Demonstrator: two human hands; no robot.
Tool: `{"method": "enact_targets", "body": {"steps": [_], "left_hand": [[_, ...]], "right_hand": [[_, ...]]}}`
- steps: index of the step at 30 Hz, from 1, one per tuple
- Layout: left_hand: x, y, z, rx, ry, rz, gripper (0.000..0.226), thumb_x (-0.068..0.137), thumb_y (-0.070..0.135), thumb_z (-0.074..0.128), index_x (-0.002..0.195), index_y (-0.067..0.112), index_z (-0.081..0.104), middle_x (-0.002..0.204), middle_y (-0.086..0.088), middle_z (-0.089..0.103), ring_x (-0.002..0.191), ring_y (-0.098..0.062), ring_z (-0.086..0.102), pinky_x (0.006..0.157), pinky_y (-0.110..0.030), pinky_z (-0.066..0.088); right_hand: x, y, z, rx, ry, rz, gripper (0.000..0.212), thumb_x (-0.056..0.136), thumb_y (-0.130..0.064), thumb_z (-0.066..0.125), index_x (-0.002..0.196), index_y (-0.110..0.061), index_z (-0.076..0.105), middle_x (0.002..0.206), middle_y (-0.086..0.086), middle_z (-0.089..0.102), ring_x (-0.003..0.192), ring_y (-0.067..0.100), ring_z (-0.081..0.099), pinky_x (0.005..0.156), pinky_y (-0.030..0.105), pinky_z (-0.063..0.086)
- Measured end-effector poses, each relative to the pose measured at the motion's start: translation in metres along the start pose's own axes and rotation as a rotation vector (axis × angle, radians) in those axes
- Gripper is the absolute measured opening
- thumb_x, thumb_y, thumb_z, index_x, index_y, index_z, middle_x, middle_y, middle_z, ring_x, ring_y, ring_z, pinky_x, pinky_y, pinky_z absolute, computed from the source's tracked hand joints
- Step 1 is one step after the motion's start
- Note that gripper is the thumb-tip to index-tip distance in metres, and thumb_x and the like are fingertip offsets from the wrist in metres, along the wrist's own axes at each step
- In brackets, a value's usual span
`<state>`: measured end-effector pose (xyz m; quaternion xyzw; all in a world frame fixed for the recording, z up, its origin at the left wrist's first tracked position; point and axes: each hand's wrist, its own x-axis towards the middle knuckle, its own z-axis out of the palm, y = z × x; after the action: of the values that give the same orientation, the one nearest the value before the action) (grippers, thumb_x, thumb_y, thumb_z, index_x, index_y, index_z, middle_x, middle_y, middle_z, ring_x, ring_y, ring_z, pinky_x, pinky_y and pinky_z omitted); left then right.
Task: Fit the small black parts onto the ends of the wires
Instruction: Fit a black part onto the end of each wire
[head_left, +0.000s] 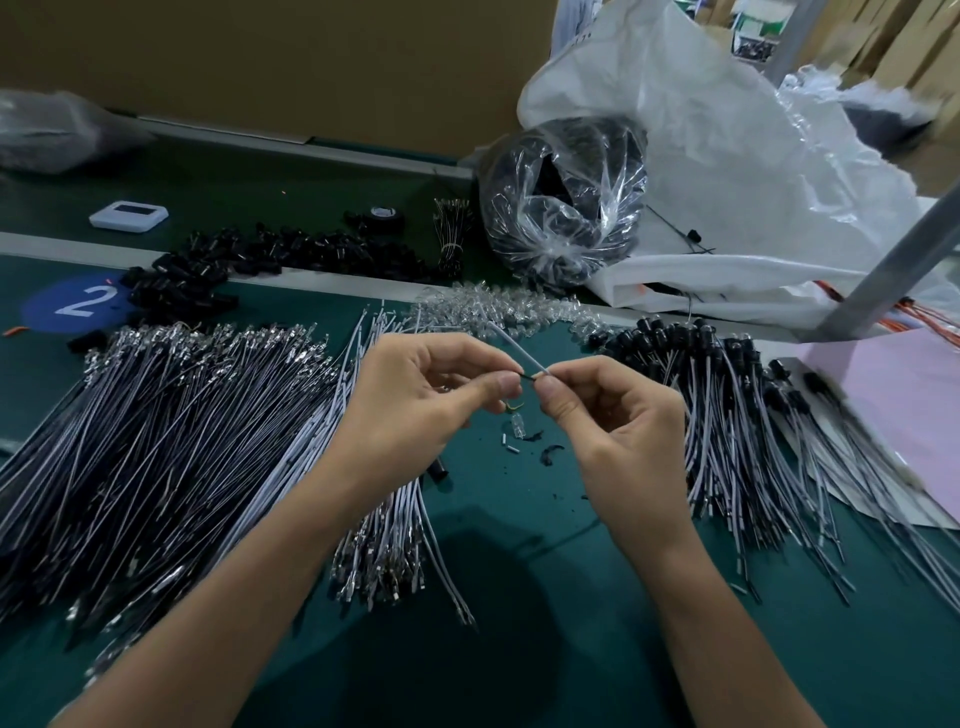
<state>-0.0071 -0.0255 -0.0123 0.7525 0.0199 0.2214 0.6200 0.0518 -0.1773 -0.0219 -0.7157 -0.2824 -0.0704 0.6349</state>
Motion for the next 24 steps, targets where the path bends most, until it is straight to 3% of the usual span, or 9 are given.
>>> {"method": "enact_targets", "body": {"steps": [4,8,12,19,24], "left_hand": [[0.0001,-0.0005,-0.0017,0.084,-0.031,0.036,0.01,0.081,0.012,0.076,0.081,0.022,0.075,0.076,-0.001,0.075,0.069,-0.018,0.07,0.059,-0.019,0.053],[-0.0015,-0.0042,-0.001,0.296,0.026,0.155,0.014,0.084,0.009,0.075,0.08,0.023,0.074,0.072,0.006,0.072,0.067,-0.014,0.065,0.056,-0.032,0.053],[-0.0035,-0.0057,0.0001,0.459,0.073,0.281,0.006,0.083,0.019,0.069,0.079,0.021,0.073,0.072,0.012,0.069,0.066,-0.012,0.063,0.051,-0.032,0.05],[-0.003,-0.0061,-0.0033,0.409,0.026,0.311,0.007,0.084,0.016,0.069,0.078,0.019,0.071,0.071,0.012,0.068,0.063,-0.014,0.061,0.049,-0.034,0.049],[-0.0004,-0.0055,-0.0011,0.172,0.04,0.077,0.01,0.086,0.008,0.073,0.081,0.018,0.073,0.071,0.003,0.073,0.063,-0.013,0.067,0.058,-0.028,0.055]], "right_hand": [[0.0004,0.0002,-0.0012,0.027,-0.032,0.025,0.013,0.086,-0.003,0.072,0.078,-0.013,0.073,0.063,-0.003,0.066,0.058,0.005,0.058,0.057,0.018,0.047],[0.001,0.0021,-0.0003,0.014,-0.045,0.026,0.011,0.085,-0.002,0.072,0.079,-0.012,0.074,0.062,0.002,0.066,0.058,0.006,0.056,0.057,0.019,0.046],[0.0009,0.0041,-0.0006,0.009,-0.049,0.041,0.011,0.085,-0.004,0.073,0.08,-0.013,0.074,0.063,0.001,0.066,0.058,0.007,0.057,0.057,0.023,0.047],[0.0029,0.0034,-0.0037,0.056,-0.09,0.085,0.013,0.085,-0.005,0.072,0.078,-0.016,0.075,0.062,0.003,0.066,0.057,0.008,0.055,0.055,0.02,0.046],[0.0045,-0.0001,-0.008,0.024,-0.084,0.048,0.018,0.085,-0.005,0.072,0.081,-0.022,0.075,0.068,0.0,0.071,0.06,0.008,0.061,0.057,0.023,0.05]]}}
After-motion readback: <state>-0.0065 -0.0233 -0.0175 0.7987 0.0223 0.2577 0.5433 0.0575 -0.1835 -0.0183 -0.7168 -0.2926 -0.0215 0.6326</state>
